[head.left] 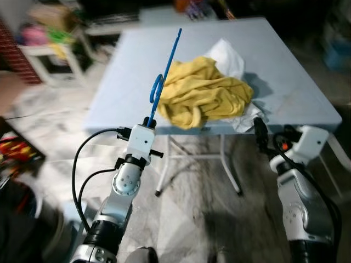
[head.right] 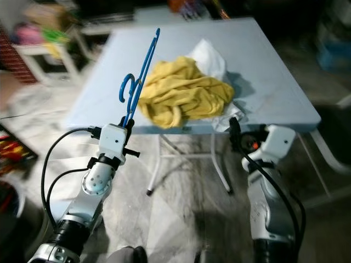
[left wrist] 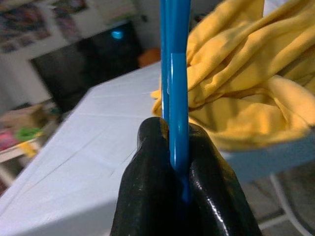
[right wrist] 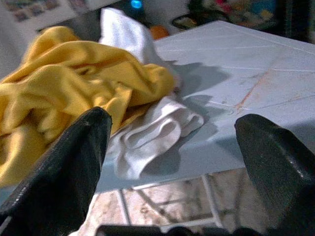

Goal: Hang hanger

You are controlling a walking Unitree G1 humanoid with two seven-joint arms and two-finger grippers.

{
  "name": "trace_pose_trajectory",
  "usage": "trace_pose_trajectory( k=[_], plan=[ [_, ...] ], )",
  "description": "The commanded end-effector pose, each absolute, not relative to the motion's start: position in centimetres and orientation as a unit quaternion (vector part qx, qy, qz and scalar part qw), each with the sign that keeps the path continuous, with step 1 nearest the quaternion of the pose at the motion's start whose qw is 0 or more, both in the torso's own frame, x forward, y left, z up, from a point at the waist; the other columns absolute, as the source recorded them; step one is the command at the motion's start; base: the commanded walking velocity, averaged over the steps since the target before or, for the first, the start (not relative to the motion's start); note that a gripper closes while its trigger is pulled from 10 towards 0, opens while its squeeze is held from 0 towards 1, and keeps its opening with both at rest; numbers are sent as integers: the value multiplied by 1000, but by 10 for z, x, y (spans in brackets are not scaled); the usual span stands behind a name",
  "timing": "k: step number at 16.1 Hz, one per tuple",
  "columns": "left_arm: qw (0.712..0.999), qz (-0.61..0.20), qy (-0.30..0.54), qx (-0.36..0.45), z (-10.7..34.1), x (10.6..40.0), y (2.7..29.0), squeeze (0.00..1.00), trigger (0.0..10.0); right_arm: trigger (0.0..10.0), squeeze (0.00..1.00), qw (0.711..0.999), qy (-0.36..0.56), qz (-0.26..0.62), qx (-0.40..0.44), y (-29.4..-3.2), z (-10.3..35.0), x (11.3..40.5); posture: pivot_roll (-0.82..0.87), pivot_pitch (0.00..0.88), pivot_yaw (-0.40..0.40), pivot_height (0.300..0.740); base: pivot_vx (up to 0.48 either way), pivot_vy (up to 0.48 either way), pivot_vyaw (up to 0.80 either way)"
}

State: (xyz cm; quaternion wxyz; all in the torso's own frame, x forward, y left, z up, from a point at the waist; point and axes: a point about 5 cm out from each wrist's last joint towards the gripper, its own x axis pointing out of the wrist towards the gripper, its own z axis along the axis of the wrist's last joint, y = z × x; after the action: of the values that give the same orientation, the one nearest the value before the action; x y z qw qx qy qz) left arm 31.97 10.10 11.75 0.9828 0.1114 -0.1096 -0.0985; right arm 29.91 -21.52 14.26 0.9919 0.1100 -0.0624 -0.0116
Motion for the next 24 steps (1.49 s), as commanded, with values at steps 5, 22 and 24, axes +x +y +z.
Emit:
trace_pose_trajectory(
  k=[5, 22, 24],
  plan=[
    [983, -97, -110, 111, 116, 319, 102, 0, 10000, 10000, 0, 992, -58, -13, 111, -216, 141, 299, -118, 81, 72, 740, -239, 0, 0],
    [950, -122, 266, 112, -34, 252, 150, 0, 10000, 10000, 0, 983, 149, -19, 102, -215, 25, 280, -116, 81, 36, 740, 0, 0, 0],
    [935, -108, 313, 128, -46, 241, 158, 0, 10000, 10000, 0, 972, 199, -24, 120, -203, 3, 275, -119, 73, 39, 740, 0, 0, 0]
  ],
)
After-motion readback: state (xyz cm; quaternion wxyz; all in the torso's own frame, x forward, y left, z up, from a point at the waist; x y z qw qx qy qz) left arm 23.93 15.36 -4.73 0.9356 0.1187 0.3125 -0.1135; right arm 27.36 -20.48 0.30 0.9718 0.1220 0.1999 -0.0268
